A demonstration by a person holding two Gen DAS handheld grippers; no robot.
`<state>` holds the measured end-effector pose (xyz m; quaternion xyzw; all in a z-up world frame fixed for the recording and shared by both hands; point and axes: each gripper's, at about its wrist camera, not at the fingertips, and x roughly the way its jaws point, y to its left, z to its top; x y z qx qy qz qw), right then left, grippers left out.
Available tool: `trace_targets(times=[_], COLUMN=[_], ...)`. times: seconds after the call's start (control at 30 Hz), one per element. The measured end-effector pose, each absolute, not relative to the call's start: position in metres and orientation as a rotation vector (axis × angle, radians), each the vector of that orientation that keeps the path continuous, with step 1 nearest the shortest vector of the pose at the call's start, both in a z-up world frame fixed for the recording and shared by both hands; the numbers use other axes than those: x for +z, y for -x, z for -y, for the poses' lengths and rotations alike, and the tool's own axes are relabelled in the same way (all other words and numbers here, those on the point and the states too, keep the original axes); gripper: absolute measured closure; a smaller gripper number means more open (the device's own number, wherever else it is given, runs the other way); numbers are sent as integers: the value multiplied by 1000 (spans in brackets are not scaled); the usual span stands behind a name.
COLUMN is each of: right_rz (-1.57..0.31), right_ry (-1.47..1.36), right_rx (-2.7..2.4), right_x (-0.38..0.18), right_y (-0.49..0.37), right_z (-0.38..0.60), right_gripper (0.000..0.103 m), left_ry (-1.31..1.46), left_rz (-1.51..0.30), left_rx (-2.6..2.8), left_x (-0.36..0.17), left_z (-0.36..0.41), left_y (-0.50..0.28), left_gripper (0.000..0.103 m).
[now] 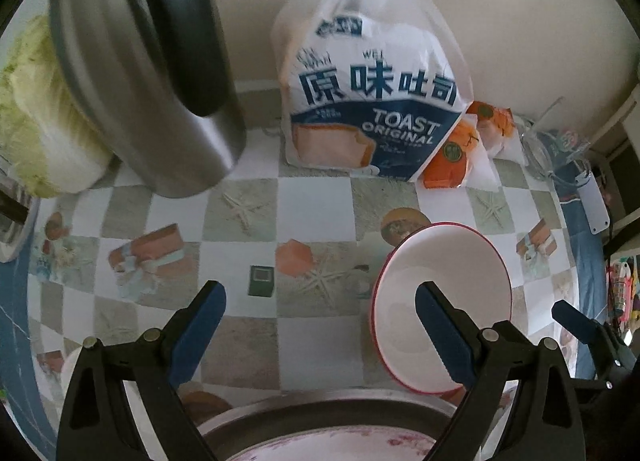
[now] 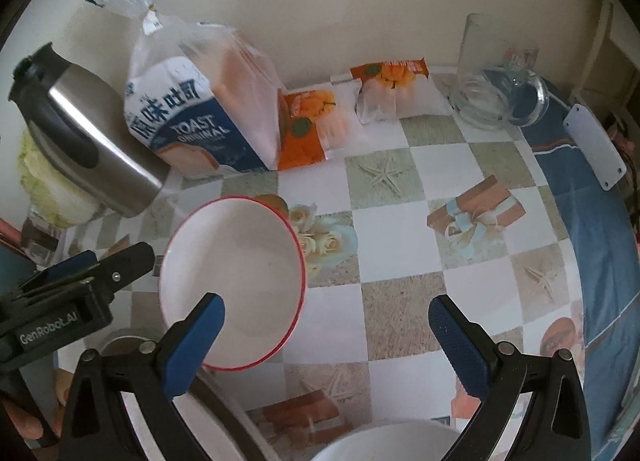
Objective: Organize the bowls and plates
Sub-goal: 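Close the left tool on the red-rimmed bowl rim while the right tool grips it too, then lift the red-rimmed bowl and carry it over the steel basin with both tools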
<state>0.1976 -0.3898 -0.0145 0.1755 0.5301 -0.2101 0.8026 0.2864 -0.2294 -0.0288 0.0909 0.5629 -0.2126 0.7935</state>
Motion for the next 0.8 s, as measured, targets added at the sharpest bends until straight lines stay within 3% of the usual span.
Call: trace_targets(times=[0.13,0.17,0.27,0.37,0.43,0.5,0.63,0.73,0.8], right_rz=[-1149,-1154,-1155,-1152,-1150,-1154,-1159,-1160,-1162], right_ry=[-365,-360,-341,-347,-347,-350,-377,-367,-350], right_rx=[-452,-451,-444,-439,-432,-416,-394,-381,-387], right_x=[-21,-23,-26,-27,-27,-29,-34,-34,-33], right_y=[-200,-200,-202,-203,-204,-206,-207,-210,-210], right_z=[392,392,391,390,389,387,387,383,381], right_gripper=[1,3,17,33,52,64,86,94,94], left_ry=[-231,-235,-251,-270,-250,-242,-241,-236,-234], left_rz=[-1213,-1213,-1222,-1231,-1252,-1272,-1300,-1311,-1301], left_rx=[-453,-459,-474,-489,-514,-525,-549,-571,-573], left_x=[-37,-39,-43,-48,-51,-56,-65,-69,-69], left_z=[237,239,242,246,247,250,255,258,258], left_y=[-286,-286,-285,-284,-284,-283,-281,-277,-276], left_gripper=[8,12,39,56,66,77,90,94,94])
